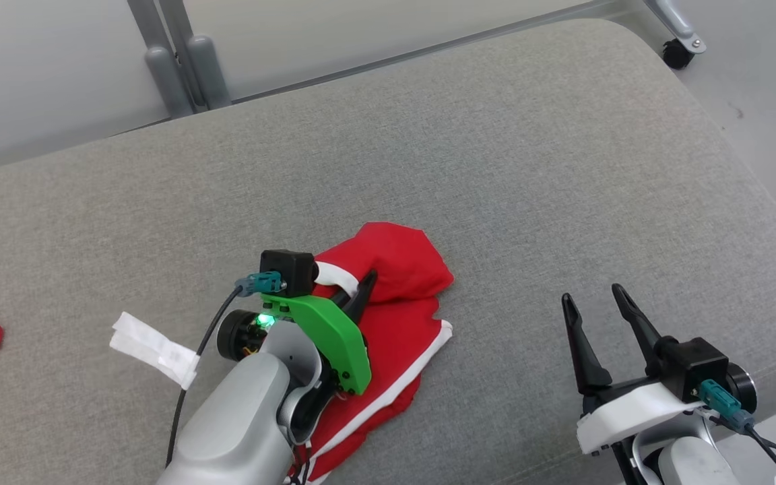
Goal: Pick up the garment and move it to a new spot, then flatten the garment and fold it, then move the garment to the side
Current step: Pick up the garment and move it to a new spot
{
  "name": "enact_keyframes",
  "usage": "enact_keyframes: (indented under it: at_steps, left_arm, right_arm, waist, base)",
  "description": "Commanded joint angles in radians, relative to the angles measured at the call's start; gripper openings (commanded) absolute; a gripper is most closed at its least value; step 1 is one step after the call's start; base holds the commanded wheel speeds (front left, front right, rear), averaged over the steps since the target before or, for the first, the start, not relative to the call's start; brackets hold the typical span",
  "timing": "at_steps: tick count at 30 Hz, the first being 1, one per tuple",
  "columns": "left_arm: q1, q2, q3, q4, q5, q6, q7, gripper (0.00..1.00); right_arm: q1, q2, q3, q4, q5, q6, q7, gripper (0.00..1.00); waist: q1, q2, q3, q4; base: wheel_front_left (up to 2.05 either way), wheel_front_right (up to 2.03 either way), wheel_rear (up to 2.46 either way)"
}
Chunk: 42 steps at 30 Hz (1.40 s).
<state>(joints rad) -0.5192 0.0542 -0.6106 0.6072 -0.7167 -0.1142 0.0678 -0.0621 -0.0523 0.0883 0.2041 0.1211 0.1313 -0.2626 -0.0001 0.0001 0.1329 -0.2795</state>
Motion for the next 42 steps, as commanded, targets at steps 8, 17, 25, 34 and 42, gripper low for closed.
enact_keyframes:
  at_steps: [8,17,25,34,42]
  left_arm:
    - [-0.079,-0.001,-0.088,0.116,-0.012,0.009,-0.255,1.00]
    - [0.097,0.035,0.028,-0.118,0.093,0.110,-0.333,1.00]
    - [0.444,0.085,0.233,-0.402,0.295,0.165,-0.332,1.00]
    - [0.645,0.045,0.442,-0.470,0.455,0.130,-0.332,1.00]
    - [0.689,0.007,0.539,-0.435,0.520,0.079,-0.332,1.00]
  right_arm:
    - [-0.011,-0.001,-0.013,-0.030,-0.022,-0.001,-0.003,1.00]
    - [0.039,-0.019,-0.044,-0.108,-0.058,-0.001,-0.003,1.00]
    - [0.090,-0.058,-0.101,-0.157,-0.094,-0.001,-0.003,1.00]
    - [0.133,-0.066,-0.166,-0.139,-0.105,-0.001,-0.003,1.00]
    - [0.140,-0.039,-0.197,-0.096,-0.105,-0.001,-0.003,1.00]
  waist:
    - [0.0001,-0.0001,-0.002,0.031]
    - [0.0001,-0.0001,-0.067,0.124]
    - [0.0001,-0.0001,-0.113,0.199]
    - [0.0001,-0.0001,-0.130,0.279]
    - [0.0001,-0.0001,-0.136,0.306]
  base:
    - [0.00,0.00,0.00]
    - [0.00,0.00,0.00]
    - [0.00,0.00,0.00]
    - [0.00,0.00,0.00]
    - [0.00,0.00,0.00]
